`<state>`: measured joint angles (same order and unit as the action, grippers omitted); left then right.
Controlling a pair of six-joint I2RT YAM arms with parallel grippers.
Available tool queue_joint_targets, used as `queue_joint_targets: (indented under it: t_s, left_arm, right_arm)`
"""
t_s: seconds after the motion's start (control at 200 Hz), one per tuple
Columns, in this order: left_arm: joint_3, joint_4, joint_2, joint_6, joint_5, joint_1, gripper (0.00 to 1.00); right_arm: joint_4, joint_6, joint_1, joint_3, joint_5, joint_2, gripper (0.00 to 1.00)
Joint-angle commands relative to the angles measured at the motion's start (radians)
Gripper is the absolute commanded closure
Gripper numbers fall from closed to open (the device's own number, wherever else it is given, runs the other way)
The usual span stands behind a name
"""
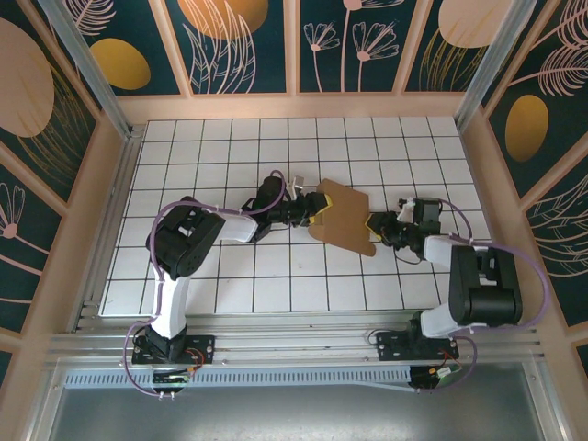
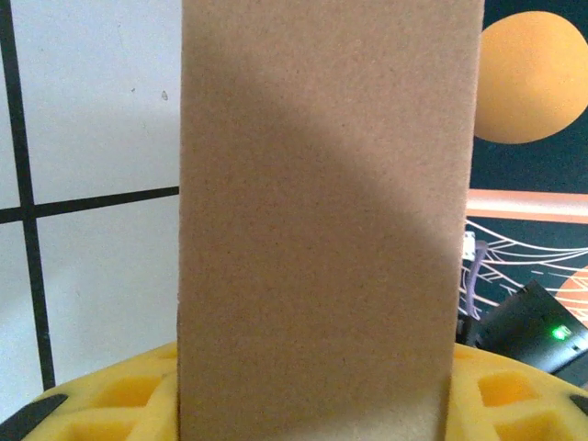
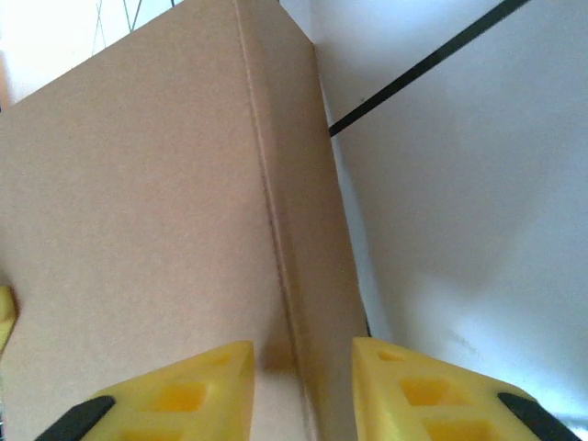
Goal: Fold the paper box
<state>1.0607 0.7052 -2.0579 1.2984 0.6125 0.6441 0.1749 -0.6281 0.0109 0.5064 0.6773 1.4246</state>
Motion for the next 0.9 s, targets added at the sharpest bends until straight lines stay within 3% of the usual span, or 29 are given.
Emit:
queue_joint_targets:
  t_s: [0.0, 0.095, 0.18, 0.28, 0.335, 0.395, 0.46, 0.576, 0.896]
  left_arm:
    - [0.035, -0.129, 0.089, -0.022, -0.032, -0.003, 0.65]
    - [0.039, -0.228, 0.151, -0.014, -0.077, -0.024, 0.7]
    - [0.034, -0.316, 0.208, 0.01, -0.112, -0.062, 0.7]
    - [0.062, -0.447, 0.269, 0.003, -0.147, -0.106, 0.69]
    - [0.091, -0.526, 0.291, 0.003, -0.161, -0.127, 0.7]
    - [0.105, -0.57, 0.311, 0.018, -0.154, -0.15, 0.71]
    - [0.085, -0.565, 0.338, 0.067, -0.145, -0.178, 0.71]
    - [-0.008, -0.43, 0.404, 0.198, -0.122, -0.219, 0.69]
    - [-0.058, -0.346, 0.422, 0.275, -0.089, -0.236, 0.68]
  right_arm:
    - [-0.165, 0.016, -0.034, 0.073, -0.102, -0.149, 0.6]
    - [-0.158, 0.061, -0.085, 0.121, -0.217, -0.282, 0.51]
    - [-0.074, 0.221, -0.188, 0.123, -0.366, -0.386, 0.37]
    - [0.122, 0.653, -0.399, 0.062, -0.43, -0.481, 0.27]
    - [0.221, 0.908, -0.506, 0.014, -0.461, -0.506, 0.13]
    - [0.325, 1.152, -0.58, -0.034, -0.503, -0.499, 0.05]
    - [0.37, 1.336, -0.605, -0.036, -0.487, -0.444, 0.05]
    - [0.375, 1.465, -0.611, 0.04, -0.503, -0.29, 0.05]
    - [0.642, 1.635, -0.625, 0.188, -0.619, 0.065, 0.06]
